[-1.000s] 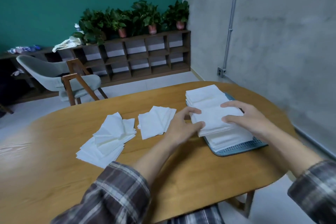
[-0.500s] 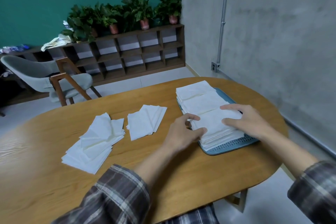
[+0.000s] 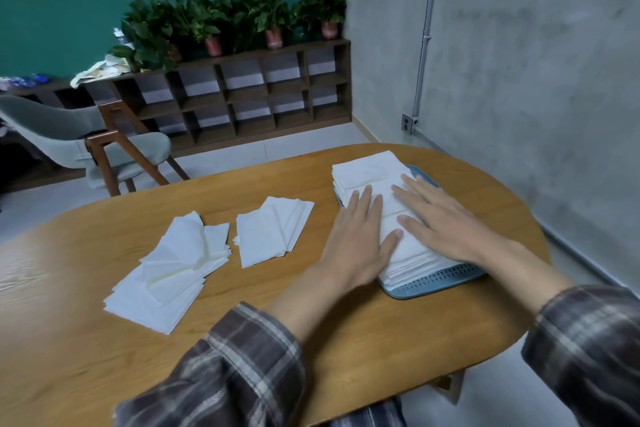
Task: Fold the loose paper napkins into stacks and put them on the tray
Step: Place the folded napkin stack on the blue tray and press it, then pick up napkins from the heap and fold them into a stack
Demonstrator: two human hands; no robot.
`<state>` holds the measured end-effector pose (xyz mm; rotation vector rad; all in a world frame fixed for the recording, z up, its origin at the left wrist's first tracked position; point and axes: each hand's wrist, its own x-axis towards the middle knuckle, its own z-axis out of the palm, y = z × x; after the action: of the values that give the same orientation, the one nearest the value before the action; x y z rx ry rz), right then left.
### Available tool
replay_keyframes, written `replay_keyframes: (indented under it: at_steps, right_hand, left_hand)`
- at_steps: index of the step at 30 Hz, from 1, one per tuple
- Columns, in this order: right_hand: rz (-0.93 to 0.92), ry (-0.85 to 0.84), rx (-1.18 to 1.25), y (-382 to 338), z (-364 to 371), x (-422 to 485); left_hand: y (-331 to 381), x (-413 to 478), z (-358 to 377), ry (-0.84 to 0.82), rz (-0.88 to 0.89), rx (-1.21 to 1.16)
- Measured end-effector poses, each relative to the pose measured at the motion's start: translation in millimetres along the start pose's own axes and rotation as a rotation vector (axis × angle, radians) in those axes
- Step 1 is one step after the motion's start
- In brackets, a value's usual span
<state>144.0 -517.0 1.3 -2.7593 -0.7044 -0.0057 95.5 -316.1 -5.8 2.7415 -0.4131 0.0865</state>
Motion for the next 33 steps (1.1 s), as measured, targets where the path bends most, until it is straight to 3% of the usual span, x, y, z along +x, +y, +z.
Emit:
replay_keyframes:
  at_steps: [3, 18, 21, 26, 33]
  right_hand:
    - [0.04, -0.144, -0.005, 7.9, 12.3, 6.4]
    - [0.06, -0.204, 0.013, 10.9, 17.5, 10.8]
    - [0.073, -0.18, -0.039, 3.6, 0.0, 9.7]
    - [0.027, -0.058, -0.078, -21.5, -13.3, 10.6]
    - [-0.063, -0.04, -0.009, -97.5, 9.0, 28.4]
  left_hand:
    - [-5.7, 3.1, 14.7, -0.163, -0.05, 0.027]
    - [-10.3, 7.9, 21.8, -0.218, -0.078, -0.074]
    - [-12.6, 3.8, 3.7, -0.154, -0.071, -0.182]
    - [-43.0, -13.8, -23.0, 0.134, -0.05, -0.274]
    - [-130.3, -69.7, -42.3, 0.108, -0.165, -0.032]
